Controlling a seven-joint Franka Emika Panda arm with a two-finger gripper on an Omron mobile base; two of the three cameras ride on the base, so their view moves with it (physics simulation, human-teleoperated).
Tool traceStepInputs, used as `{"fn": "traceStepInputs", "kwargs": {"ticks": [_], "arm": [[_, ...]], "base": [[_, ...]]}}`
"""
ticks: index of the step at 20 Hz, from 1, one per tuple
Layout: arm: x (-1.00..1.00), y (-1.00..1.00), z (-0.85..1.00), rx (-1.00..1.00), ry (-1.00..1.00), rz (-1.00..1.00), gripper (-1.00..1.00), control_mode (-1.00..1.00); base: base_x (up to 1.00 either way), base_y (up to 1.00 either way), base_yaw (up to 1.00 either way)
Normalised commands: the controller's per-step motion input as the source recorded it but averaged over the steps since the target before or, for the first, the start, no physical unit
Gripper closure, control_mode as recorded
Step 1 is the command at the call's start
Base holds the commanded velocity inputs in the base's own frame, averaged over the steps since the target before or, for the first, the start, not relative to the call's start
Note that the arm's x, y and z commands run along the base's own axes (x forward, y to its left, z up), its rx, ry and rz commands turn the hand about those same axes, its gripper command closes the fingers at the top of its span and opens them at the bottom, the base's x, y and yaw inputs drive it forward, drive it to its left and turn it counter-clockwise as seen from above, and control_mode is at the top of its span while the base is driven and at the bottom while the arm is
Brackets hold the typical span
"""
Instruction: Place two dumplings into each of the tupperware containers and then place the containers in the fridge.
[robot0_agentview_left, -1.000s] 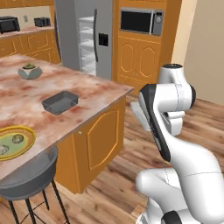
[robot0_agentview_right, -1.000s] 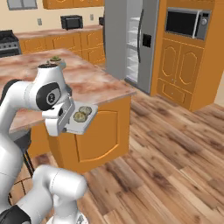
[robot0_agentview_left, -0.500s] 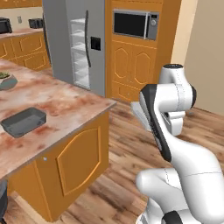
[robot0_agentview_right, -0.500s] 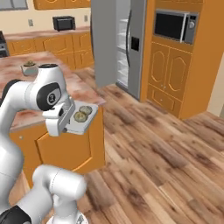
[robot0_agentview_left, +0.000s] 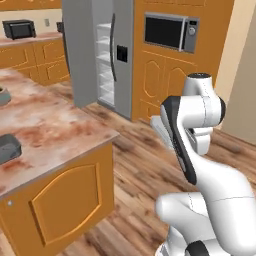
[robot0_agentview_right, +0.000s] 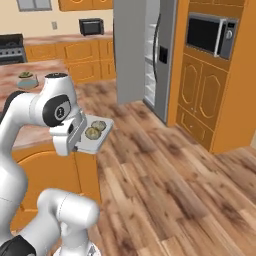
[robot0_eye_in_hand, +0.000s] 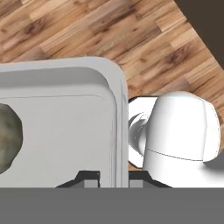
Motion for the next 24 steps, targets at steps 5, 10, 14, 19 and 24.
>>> {"fn": "traceStepInputs", "kwargs": {"ticks": [5, 10, 14, 19, 24], "arm": [[0.00, 0.00, 0.00, 0.00, 0.00, 0.00, 1.00, 1.00], [0.00, 0.00, 0.00, 0.00, 0.00, 0.00, 1.00, 1.00], [0.00, 0.00, 0.00, 0.00, 0.00, 0.00, 1.00, 1.00], [0.00, 0.00, 0.00, 0.00, 0.00, 0.00, 1.00, 1.00], [0.00, 0.00, 0.00, 0.00, 0.00, 0.00, 1.00, 1.00]], "base": [[0.74, -1.00, 0.33], [0.77, -1.00, 0.33], [0.85, -1.00, 0.31], [1.00, -0.93, 0.27], [1.00, -0.47, 0.23]]}}
